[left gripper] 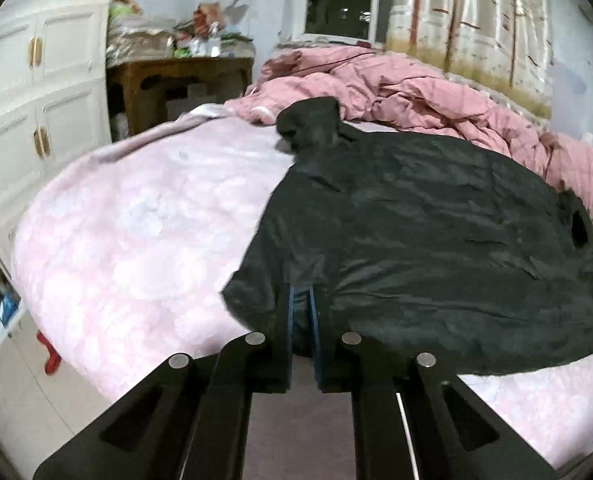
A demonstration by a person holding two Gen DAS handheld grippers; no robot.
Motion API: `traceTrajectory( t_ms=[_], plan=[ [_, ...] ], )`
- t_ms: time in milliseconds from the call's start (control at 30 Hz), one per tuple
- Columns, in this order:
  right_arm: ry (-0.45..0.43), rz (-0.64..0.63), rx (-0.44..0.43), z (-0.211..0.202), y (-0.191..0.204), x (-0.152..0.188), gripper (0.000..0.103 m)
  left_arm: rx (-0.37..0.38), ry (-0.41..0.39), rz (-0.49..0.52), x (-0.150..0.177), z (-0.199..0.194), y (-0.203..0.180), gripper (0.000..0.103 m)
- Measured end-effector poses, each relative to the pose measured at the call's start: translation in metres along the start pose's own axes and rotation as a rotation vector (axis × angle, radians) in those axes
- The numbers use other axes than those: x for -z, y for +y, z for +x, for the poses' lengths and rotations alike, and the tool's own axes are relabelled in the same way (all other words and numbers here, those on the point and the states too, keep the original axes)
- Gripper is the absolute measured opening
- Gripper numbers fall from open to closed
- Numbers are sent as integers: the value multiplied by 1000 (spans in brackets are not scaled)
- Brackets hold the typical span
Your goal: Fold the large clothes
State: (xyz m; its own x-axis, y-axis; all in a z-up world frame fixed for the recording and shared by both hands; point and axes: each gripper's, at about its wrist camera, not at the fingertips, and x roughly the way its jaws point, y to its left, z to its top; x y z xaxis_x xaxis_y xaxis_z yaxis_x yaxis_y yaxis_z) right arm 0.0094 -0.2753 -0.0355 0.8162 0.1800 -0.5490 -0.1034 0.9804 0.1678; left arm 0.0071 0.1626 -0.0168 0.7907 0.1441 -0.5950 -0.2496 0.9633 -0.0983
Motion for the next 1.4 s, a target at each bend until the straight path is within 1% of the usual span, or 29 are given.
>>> traceTrajectory(
  t_ms=[33, 67, 100, 133, 233, 300, 433, 533, 633, 767, 833, 900, 933, 967, 1033, 1100, 1133, 1167, 1200, 1233, 1300, 1333, 1367, 1400],
  plan=[
    [-13, -7, 40, -2, -1, 0, 13, -14, -3, -2, 1, 0, 3, 9],
    [-37, -18, 103, -5, -2, 1, 13, -41, -16, -4, 2, -3, 6, 9],
    [-51, -24, 138, -8, -5, 1, 13, -66, -34, -13, 3, -7, 9, 9],
    [-56, -18, 154, -9, -10, 0, 13, -79, -58, -27, 4, -14, 11, 9],
    [-54, 55, 165, -14, -32, 0, 13, -42, -119, -29, 3, -35, 10, 9],
    [-62, 82, 174, -18, -38, 1, 13, -11, -147, -17, 2, -45, 5, 10],
    [-100, 24, 220, -24, -28, 5, 14, 64, -197, 13, 1, -53, -15, 13],
    [-72, -3, 213, -19, -26, 5, 14, 110, -196, 39, -6, -45, -37, 14],
    [-23, 17, 192, -10, -31, 7, 15, 156, -180, 54, -8, -32, -55, 14],
    [-50, 64, 154, -13, -40, 10, 16, 182, -189, 95, 4, -12, -68, 14],
    [-77, 69, 155, -16, -39, 12, 17, 228, -153, 87, 9, -3, -65, 15],
    [-96, 66, 164, -19, -38, 12, 22, 256, -110, 43, 13, 4, -56, 15],
    [-111, 64, 176, -20, -36, 11, 29, 272, -106, 27, 15, 4, -52, 16],
    [-115, 62, 184, -21, -35, 11, 35, 277, -107, 33, 16, 3, -51, 17],
    [-122, 54, 195, -22, -33, 10, 36, 260, -117, 53, 19, 1, -53, 20],
    [-132, 49, 201, -25, -32, 10, 38, 258, -112, 55, 20, 1, -54, 22],
    [-139, 46, 200, -26, -32, 10, 44, 258, -105, 52, 20, 2, -55, 24],
    [-146, 47, 199, -28, -32, 10, 47, 257, -101, 45, 21, 3, -56, 24],
    [-155, 48, 195, -30, -34, 10, 47, 257, -101, 39, 21, 3, -55, 24],
    [-169, 50, 182, -33, -34, 9, 48, 257, -108, 36, 21, 1, -54, 24],
    [-184, 59, 145, -39, -35, 7, 53, 259, -138, 37, 22, -4, -53, 24],
    [-188, 77, 99, -43, -34, 7, 58, 259, -158, 36, 22, -8, -51, 24],
    [-182, 90, 52, -46, -34, 6, 58, 262, -177, 36, 22, -12, -50, 24],
    [-175, 96, 26, -47, -33, 6, 58, 263, -195, 30, 22, -15, -48, 24]
  ],
)
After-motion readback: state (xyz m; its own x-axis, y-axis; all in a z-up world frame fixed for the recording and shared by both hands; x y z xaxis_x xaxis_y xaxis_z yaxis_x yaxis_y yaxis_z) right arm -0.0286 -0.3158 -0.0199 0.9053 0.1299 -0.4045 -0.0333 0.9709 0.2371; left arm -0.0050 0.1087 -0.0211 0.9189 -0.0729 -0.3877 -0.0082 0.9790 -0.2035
